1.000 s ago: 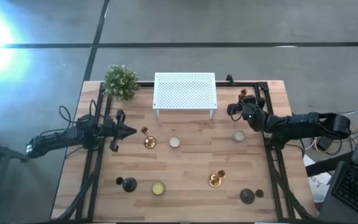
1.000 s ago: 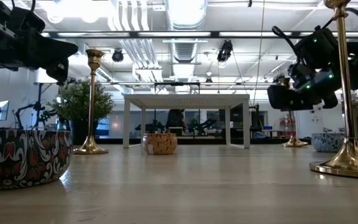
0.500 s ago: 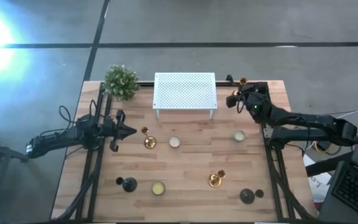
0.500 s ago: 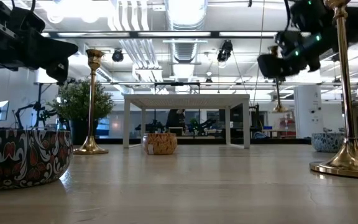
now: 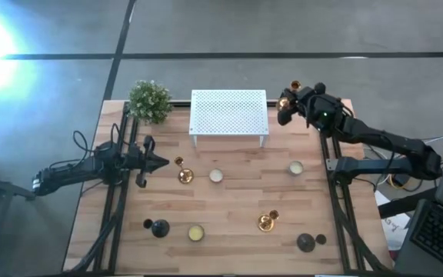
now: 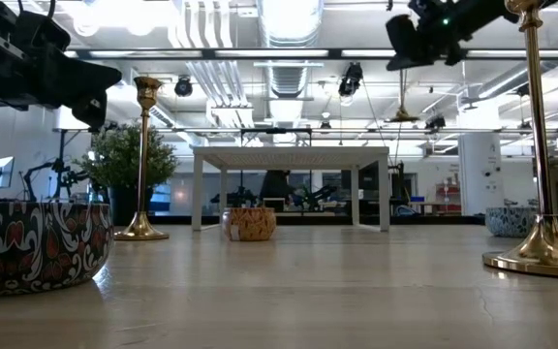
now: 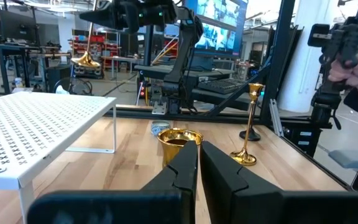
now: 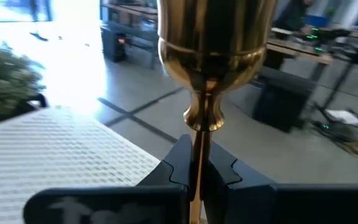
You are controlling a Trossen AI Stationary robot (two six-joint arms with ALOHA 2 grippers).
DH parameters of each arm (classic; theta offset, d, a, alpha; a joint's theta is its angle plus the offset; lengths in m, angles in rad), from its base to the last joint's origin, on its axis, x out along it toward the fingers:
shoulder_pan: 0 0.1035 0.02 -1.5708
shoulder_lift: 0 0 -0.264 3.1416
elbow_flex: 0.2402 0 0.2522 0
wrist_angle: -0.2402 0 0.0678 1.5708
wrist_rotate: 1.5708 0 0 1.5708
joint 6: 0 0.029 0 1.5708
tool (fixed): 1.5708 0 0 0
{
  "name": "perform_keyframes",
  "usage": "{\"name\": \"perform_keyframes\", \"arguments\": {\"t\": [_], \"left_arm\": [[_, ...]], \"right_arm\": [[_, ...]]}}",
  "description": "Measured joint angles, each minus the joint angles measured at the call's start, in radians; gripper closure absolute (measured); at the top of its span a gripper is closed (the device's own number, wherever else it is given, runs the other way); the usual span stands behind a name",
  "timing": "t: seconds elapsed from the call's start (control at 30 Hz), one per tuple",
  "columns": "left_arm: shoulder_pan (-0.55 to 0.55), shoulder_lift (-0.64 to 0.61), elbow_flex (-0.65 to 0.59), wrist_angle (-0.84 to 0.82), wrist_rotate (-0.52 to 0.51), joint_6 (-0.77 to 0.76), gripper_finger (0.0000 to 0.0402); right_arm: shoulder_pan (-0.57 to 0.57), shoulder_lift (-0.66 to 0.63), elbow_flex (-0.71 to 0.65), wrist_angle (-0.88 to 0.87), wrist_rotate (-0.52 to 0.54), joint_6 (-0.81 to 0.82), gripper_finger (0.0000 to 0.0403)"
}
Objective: Pick & Place candle stick holders
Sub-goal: Put the top golden candle holder on the shelf
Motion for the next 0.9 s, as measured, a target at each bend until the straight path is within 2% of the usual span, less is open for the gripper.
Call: {"name": "perform_keyframes", "arguments": {"t": [0.4, 0.7, 0.9], "left_arm": [[0.000, 0.000, 0.000, 0.000, 0.000, 0.000, 0.0378], [0.000, 0.000, 0.000, 0.000, 0.000, 0.000, 0.0378], [0.000, 0.000, 0.000, 0.000, 0.000, 0.000, 0.0378]], "right_arm": [[-0.162, 0.274, 0.185, -0.005, -0.391, 0.058, 0.0394], [-0.227, 0.489, 0.350, -0.001, -0.490, 0.021, 0.0394], [-0.276, 0.555, 0.355, 0.109, -0.589, 0.058, 0.0394]]}}
